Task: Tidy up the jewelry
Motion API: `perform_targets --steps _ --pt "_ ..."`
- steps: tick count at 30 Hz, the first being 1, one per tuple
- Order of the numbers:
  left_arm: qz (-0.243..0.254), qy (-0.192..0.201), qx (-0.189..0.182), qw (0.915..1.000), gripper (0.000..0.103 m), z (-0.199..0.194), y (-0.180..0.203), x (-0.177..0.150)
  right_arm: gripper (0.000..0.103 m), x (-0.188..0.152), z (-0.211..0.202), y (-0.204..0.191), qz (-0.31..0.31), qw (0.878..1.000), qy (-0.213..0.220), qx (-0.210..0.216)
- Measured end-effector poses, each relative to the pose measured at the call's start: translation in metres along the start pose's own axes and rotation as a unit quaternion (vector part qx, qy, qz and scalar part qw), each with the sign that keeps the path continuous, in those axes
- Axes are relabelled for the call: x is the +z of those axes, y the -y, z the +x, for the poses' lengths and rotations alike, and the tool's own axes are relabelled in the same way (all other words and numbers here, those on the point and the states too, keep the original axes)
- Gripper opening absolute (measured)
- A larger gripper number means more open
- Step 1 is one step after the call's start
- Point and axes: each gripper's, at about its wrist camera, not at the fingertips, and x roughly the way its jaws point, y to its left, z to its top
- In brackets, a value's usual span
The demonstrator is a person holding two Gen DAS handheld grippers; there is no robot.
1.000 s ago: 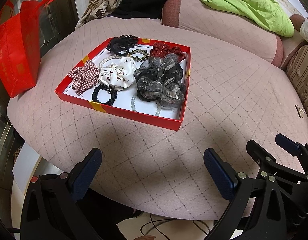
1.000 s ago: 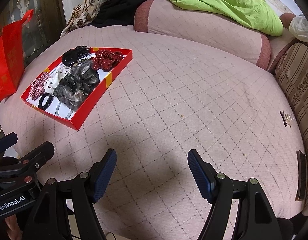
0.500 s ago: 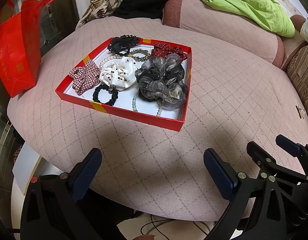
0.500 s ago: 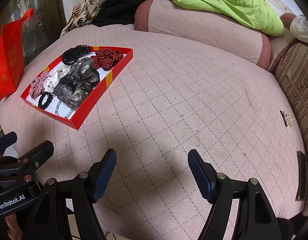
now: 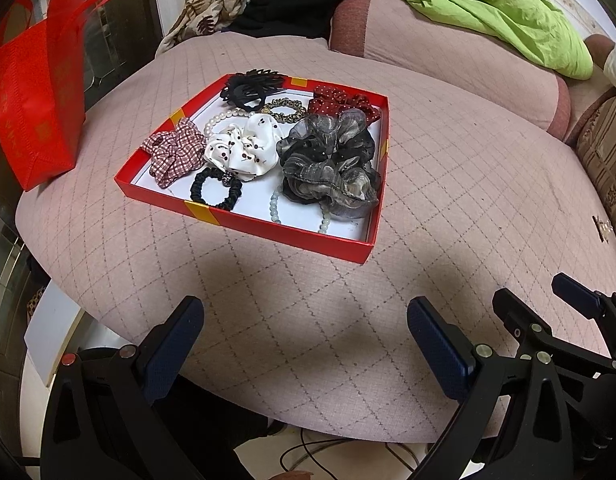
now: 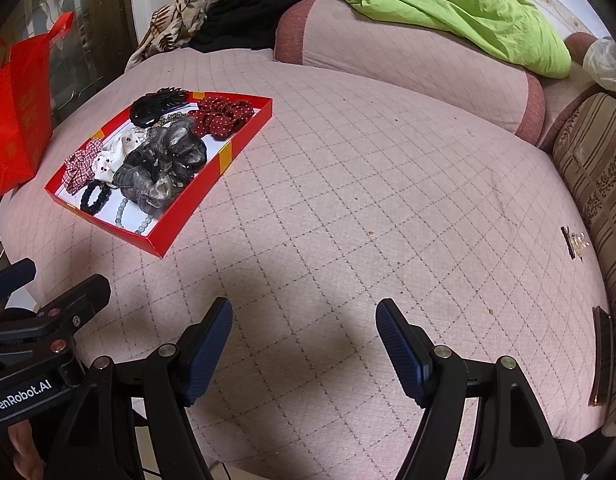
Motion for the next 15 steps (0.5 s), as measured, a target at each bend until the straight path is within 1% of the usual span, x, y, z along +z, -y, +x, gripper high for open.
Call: perform_targets --steps 8,15 --pt "-0.003 0.004 0.002 1.0 0.101 -0.003 -0.001 0.004 0.079 -0.001 -0.003 -0.001 -0.001 1.0 0.002 0.001" --pt "0.009 0.033 0.013 0.9993 0.101 -0.018 0.008 0.017 0.079 0.0 -0.004 0.007 0.007 1.0 0.006 0.001"
